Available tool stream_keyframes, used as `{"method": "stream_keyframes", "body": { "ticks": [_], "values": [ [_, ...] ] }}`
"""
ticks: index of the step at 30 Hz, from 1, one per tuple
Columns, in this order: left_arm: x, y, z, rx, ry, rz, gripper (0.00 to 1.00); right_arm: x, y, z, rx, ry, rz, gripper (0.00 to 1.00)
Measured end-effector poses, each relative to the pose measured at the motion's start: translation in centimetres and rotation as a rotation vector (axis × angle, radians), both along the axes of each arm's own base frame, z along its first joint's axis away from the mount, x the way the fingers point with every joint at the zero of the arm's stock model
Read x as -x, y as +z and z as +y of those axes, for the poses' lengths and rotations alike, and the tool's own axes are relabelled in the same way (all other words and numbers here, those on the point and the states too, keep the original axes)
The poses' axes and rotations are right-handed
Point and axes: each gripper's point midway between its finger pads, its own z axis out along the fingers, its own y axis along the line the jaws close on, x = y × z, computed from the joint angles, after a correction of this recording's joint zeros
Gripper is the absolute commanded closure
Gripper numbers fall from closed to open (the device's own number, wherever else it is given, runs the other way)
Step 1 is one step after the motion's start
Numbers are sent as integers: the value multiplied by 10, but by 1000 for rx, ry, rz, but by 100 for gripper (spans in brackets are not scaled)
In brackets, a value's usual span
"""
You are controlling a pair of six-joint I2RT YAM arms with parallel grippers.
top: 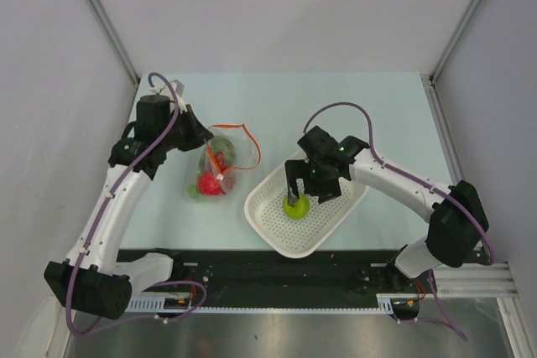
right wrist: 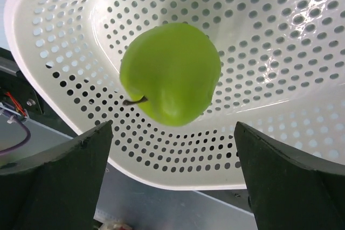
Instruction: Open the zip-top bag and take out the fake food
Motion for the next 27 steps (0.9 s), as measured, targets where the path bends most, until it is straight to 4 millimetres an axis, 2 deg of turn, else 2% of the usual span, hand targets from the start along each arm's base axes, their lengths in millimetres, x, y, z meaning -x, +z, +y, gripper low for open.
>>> {"method": "stream_keyframes", "body": {
  "ticks": [2, 6, 8, 9, 11, 12, 16, 18, 21, 23, 27],
  "values": [
    [0, 0, 0, 1, 1, 1, 100, 0, 5, 0, -13, -5, -16, 0],
    [2, -4, -2, 13, -8, 8, 100, -6, 31, 8, -103, -34, -91, 3],
    [3, -6, -3, 15, -11, 9, 99, -13, 47, 15, -154, -56, -123, 10],
    [3, -7, -3, 15, -12, 10, 99, -19, 57, 21, -184, -65, -139, 23],
    [4, -8, -3, 18, -14, 10, 100, -33, 78, 39, -250, -82, -159, 37],
    [4, -8, -3, 19, -14, 9, 100, -41, 87, 50, -286, -89, -168, 41],
    [5, -8, -4, 27, -15, 8, 100, -71, 111, 94, -381, -95, -162, 46],
    [5, -7, -6, 32, -20, 5, 100, -89, 123, 125, -416, -73, -173, 53],
    [4, -6, -6, 35, -24, 0, 100, -104, 129, 160, -450, -38, -180, 58],
    [4, -5, -7, 37, -25, -3, 100, -107, 124, 180, -463, -17, -167, 59],
    [3, -5, -6, 34, -22, -6, 100, -100, 100, 196, -444, -10, -96, 56]
  ]
}}
